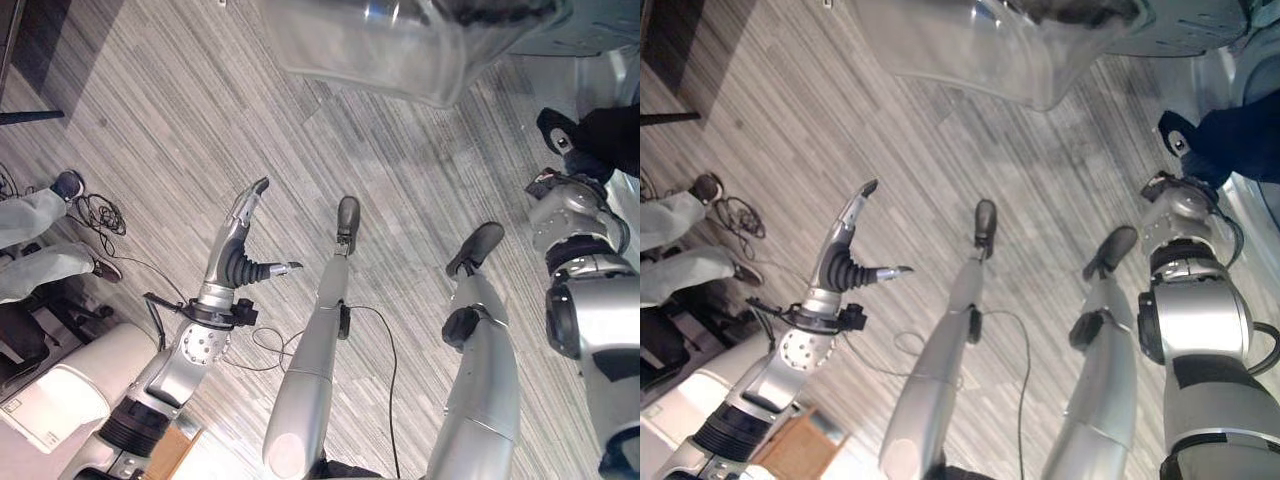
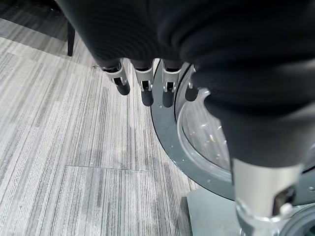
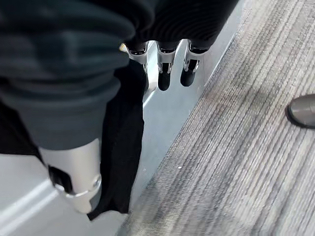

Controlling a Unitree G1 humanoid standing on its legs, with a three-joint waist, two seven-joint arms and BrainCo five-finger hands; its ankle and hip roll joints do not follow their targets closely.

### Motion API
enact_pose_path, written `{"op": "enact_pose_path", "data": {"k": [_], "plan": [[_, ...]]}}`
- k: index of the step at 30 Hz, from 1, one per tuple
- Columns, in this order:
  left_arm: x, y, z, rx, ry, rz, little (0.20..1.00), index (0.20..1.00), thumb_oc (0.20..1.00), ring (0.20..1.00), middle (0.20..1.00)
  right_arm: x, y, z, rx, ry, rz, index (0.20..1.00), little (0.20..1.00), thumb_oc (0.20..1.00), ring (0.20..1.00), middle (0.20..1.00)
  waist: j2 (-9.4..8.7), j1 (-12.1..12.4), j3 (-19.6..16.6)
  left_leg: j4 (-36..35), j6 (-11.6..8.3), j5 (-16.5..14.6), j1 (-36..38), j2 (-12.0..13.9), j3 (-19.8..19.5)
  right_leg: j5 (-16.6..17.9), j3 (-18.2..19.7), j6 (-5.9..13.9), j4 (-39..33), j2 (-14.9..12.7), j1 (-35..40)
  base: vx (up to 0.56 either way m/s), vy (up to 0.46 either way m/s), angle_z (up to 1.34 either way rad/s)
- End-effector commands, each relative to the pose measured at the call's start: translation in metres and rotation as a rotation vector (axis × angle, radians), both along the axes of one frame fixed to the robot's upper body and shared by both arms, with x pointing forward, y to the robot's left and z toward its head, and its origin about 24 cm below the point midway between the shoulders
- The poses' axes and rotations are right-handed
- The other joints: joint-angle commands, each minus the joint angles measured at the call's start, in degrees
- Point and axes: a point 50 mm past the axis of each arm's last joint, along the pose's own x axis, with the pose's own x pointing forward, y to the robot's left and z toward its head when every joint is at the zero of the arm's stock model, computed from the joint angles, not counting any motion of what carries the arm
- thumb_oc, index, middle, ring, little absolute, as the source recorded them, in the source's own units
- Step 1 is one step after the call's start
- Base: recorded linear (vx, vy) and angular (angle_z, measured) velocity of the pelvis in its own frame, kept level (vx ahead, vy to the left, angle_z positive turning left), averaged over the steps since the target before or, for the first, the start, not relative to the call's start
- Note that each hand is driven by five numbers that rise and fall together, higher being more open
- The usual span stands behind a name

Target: Grab the laundry basket,head to the washer,open it,put in the laundry and shut it.

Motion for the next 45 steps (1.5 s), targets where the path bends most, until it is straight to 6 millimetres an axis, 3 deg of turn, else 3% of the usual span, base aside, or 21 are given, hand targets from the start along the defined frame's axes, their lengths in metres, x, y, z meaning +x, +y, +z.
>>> {"op": "enact_pose_path", "data": {"k": [1,2,3,8,9,12,15,16,18,19,21,22,23,28,32,37,38,39,40,42,45], "plan": [[-0.006,-0.018,0.003,-0.039,-0.028,-0.090,1.000,1.000,1.000,1.000,1.000,-0.016,-0.026,0.067,-0.154,-0.223,-0.079,0.639,0.639,0.639,0.639,0.639,3.38,0.5,-1.4,-0.2,-4.94,-7.1,5.3,4.5,0.0,-2.2,4.0,6.98,-1.5,0.6,0.8,0.01,0.007,0.04],[-0.006,-0.017,0.004,-0.041,-0.030,-0.087,1.000,1.000,1.000,1.000,1.000,-0.017,-0.028,0.069,-0.154,-0.232,-0.088,0.464,0.464,0.464,0.464,0.464,3.37,0.5,-1.4,-0.2,-4.92,-7.1,5.2,4.5,-0.1,-2.3,4.0,6.99,-1.4,0.6,0.7,0.00,0.000,0.00],[-0.006,-0.016,0.004,-0.038,-0.032,-0.080,1.000,1.000,1.000,1.000,1.000,-0.020,-0.030,0.073,-0.149,-0.254,-0.100,0.200,0.200,0.200,0.200,0.200,3.20,0.4,-1.4,-0.2,-4.86,-7.1,5.1,4.4,-0.1,-2.3,4.1,6.98,-1.2,0.5,0.7,0.00,0.000,0.00],[-0.005,-0.013,0.006,-0.034,-0.045,-0.059,1.000,1.000,1.000,1.000,1.000,-0.020,-0.026,0.075,-0.143,-0.329,-0.081,0.200,0.200,0.200,0.200,0.200,1.82,-0.9,-0.5,-0.2,-4.55,-6.4,4.7,4.5,0.2,-0.6,3.5,6.25,-1.9,0.7,0.7,-0.01,0.003,0.00],[-0.004,-0.013,0.007,-0.037,-0.050,-0.054,1.000,1.000,1.000,1.000,1.000,-0.019,-0.022,0.074,-0.154,-0.336,-0.069,0.200,0.200,0.200,0.200,0.200,1.62,-1.2,-0.7,-0.2,-4.60,-7.3,5.3,4.6,0.1,-1.5,4.2,6.86,-2.0,0.9,1.4,-0.04,0.030,0.01],[-0.003,-0.011,0.009,-0.043,-0.062,-0.039,1.000,1.000,1.000,1.000,1.000,-0.012,0.000,0.064,-0.139,-0.404,0.005,0.200,0.200,0.200,0.200,0.200,0.33,-2.7,0.3,-0.2,-4.25,-6.8,6.0,4.8,0.9,0.4,3.9,6.36,-3.4,1.1,2.1,-0.01,0.024,0.00],[0.000,-0.006,0.009,-0.042,-0.060,-0.001,1.000,1.000,1.000,1.000,1.000,-0.009,0.040,0.051,-0.120,-0.526,0.133,0.200,0.200,0.200,0.200,0.200,-1.25,-4.8,1.0,-0.2,-4.03,-7.1,7.3,5.2,1.5,1.5,4.1,6.29,-5.3,1.6,3.8,0.00,0.037,-0.05],[0.002,-0.003,0.007,-0.029,-0.052,0.024,1.000,1.000,1.000,1.000,1.000,-0.015,0.063,0.050,-0.116,-0.626,0.190,0.200,0.200,0.200,0.200,0.200,-2.26,-6.2,1.3,-0.2,-3.89,-7.4,8.4,5.4,1.8,2.1,4.1,6.27,-6.4,1.8,5.2,-0.01,0.014,-0.13],[0.003,-0.001,0.007,-0.017,-0.052,0.039,1.000,1.000,1.000,1.000,1.000,-0.023,0.073,0.048,-0.107,-0.682,0.216,0.200,0.200,0.200,0.200,0.200,-2.87,-7.0,1.5,-0.2,-3.79,-7.6,9.3,5.4,2.0,2.6,4.2,6.32,-7.2,1.8,6.2,0.00,0.025,-0.14],[0.004,0.001,0.007,-0.002,-0.054,0.052,1.000,1.000,1.000,1.000,1.000,-0.036,0.078,0.054,-0.089,-0.791,0.206,0.200,0.200,0.200,0.200,0.200,-3.52,-8.0,1.5,-0.2,-3.64,-7.8,10.4,5.4,2.1,3.0,4.3,6.31,-8.3,1.9,7.5,0.01,0.031,-0.07],[0.004,0.002,0.007,0.004,-0.055,0.056,1.000,1.000,1.000,1.000,1.000,-0.044,0.080,0.057,-0.075,-0.848,0.196,0.200,0.200,0.200,0.200,0.200,-3.87,-8.4,1.6,-0.2,-3.61,-7.8,11.0,5.6,2.1,3.3,4.4,6.34,-8.9,1.9,8.2,0.01,0.017,-0.08],[0.003,0.002,0.006,0.011,-0.050,0.053,1.000,1.000,1.000,1.000,1.000,-0.060,0.079,0.063,-0.069,-0.944,0.161,0.200,0.200,0.200,0.200,0.200,-4.49,-9.1,1.5,-0.2,-3.61,-8.0,12.2,5.6,2.2,3.5,4.4,6.38,-9.4,1.9,9.4,0.01,0.010,-0.15],[0.003,0.002,0.006,0.013,-0.048,0.052,1.000,1.000,1.000,1.000,1.000,-0.061,0.080,0.062,-0.068,-0.942,0.157,0.200,0.200,0.200,0.200,0.200,-4.57,-9.1,1.5,-0.2,-3.61,-8.0,12.4,5.6,2.2,3.5,4.3,6.40,-9.5,1.9,9.7,0.01,0.008,-0.18],[0.000,0.004,0.006,0.026,-0.044,0.038,1.000,1.000,1.000,1.000,1.000,-0.085,0.059,0.086,-0.146,-1.024,-0.056,0.200,0.200,0.200,0.200,0.200,-5.27,-9.8,0.8,-0.2,-3.60,-8.3,14.5,5.6,2.0,3.3,4.3,6.31,-10.3,1.7,12.5,0.01,-0.002,-0.08],[-0.001,0.006,0.010,0.014,-0.063,0.032,1.000,1.000,1.000,1.000,1.000,-0.069,0.029,0.106,-0.265,-0.806,-0.254,0.200,0.200,0.200,0.200,0.200,-4.60,-8.5,0.4,-0.2,-3.51,-8.3,14.5,5.2,1.8,2.9,4.4,6.34,-10.1,1.4,12.4,0.00,0.000,0.00],[-0.003,0.008,0.008,0.002,-0.049,0.043,1.000,1.000,1.000,1.000,1.000,-0.048,-0.037,0.099,-0.285,-0.337,-0.410,0.200,0.200,0.200,0.200,0.200,-3.34,-5.6,-0.2,-0.2,-3.59,-8.1,13.0,5.0,1.8,2.6,4.5,6.35,-9.2,0.9,10.8,0.00,0.000,0.00],[-0.003,0.008,0.007,-0.001,-0.040,0.044,1.000,1.000,1.000,1.000,1.000,-0.049,-0.051,0.094,-0.226,-0.273,-0.422,0.341,0.341,0.341,0.341,0.341,-2.97,-5.2,-0.3,-0.2,-3.65,-8.1,12.6,5.0,1.8,2.5,4.5,6.46,-9.0,0.8,10.4,0.00,0.000,0.00],[-0.003,0.007,0.007,-0.004,-0.041,0.043,1.000,1.000,1.000,1.000,1.000,-0.050,-0.053,0.097,-0.226,-0.277,-0.417,0.878,0.878,0.878,0.878,0.878,-2.86,-5.2,-0.3,-0.2,-3.66,-8.1,12.5,5.0,1.9,2.5,4.5,6.46,-9.0,0.8,10.2,0.00,0.000,0.00],[-0.004,0.005,0.008,0.001,-0.034,0.028,1.000,1.000,1.000,1.000,1.000,-0.057,-0.075,0.084,-0.159,-0.171,-0.418,1.000,1.000,1.000,1.000,1.000,-2.49,-4.3,-0.5,-0.2,-3.83,-7.8,11.9,4.9,1.7,2.3,4.5,6.64,-8.8,0.8,9.6,0.00,0.000,0.00],[-0.005,0.004,0.007,-0.041,-0.010,0.002,1.000,1.000,1.000,1.000,1.000,-0.061,-0.087,0.074,-0.129,-0.113,-0.351,1.000,1.000,1.000,1.000,1.000,-2.38,-3.9,-0.8,-0.2,-4.07,-7.5,11.4,5.1,1.7,2.0,4.2,6.60,-8.4,0.7,9.3,0.01,-0.033,0.07],[-0.003,0.004,0.005,-0.072,0.011,0.001,1.000,1.000,1.000,1.000,1.000,-0.052,-0.077,0.073,-0.155,-0.133,-0.287,1.000,1.000,1.000,1.000,1.000,-2.69,-4.3,-0.7,-0.2,-4.13,-7.5,11.5,5.2,1.6,1.9,4.0,6.44,-8.2,0.9,9.4,0.01,-0.030,0.07]]}}
